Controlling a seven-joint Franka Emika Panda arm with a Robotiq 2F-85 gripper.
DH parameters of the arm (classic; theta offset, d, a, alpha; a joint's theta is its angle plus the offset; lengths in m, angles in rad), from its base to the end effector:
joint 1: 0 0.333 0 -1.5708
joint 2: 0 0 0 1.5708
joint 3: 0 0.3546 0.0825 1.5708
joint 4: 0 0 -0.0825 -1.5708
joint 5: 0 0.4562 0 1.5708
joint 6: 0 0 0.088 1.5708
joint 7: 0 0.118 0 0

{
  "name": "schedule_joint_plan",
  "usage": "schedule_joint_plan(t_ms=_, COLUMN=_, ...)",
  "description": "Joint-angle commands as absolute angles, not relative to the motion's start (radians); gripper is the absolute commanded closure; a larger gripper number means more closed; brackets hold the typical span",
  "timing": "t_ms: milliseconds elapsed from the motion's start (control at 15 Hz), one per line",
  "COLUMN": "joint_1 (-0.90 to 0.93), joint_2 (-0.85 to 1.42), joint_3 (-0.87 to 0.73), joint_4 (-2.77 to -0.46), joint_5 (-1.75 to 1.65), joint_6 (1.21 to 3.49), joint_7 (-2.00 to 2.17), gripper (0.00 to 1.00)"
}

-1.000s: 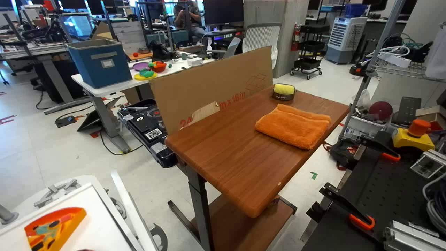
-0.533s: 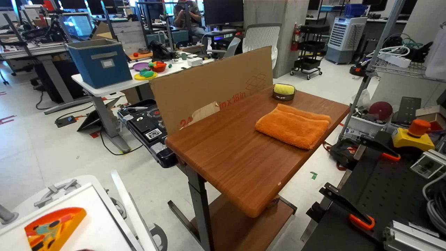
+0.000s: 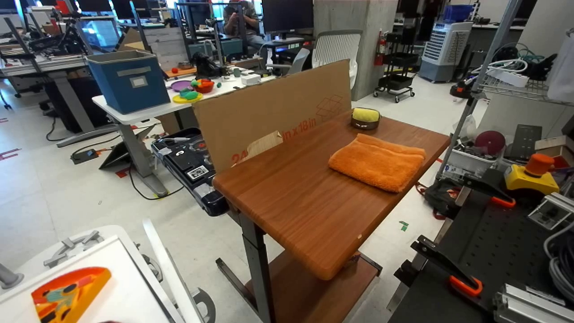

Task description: Pick up the object from the silver bowl and put it on the table.

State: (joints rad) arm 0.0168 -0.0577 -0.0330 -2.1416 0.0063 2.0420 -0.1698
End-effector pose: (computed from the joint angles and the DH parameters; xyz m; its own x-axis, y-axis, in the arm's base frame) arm 0.5828 -0.0092 0.4181 0.9878 0.1503 -0.0401 0.1498 -0.9886 -0.0144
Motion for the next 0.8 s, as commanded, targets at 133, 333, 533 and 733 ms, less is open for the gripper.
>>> schedule_joint_plan(t_ms=133, joint_1=-0.064, joint_2=0.274, joint_3=-0.064, joint_4=-1.833, joint_5=0.014, joint_6=2.071, joint_7=-0.327, gripper=0.00)
schedule_joint_plan(t_ms=333, joint_1=-0.110, joint_2=0.404, joint_3=-0.067, joint_4=-1.698, joint_5=-0.011, joint_6=2.093, joint_7=-0.347, gripper=0.00)
schedule_joint_plan(t_ms=533, joint_1=-0.148, joint_2=0.498, joint_3=-0.064, joint_4=-1.587, joint_5=-0.016, joint_6=2.097, joint_7=-0.355, gripper=0.00)
schedule_joint_plan(t_ms=733, joint_1=-0.176, joint_2=0.585, joint_3=-0.062, joint_4=-1.499, joint_5=-0.016, joint_6=2.087, joint_7=-0.348, gripper=0.00)
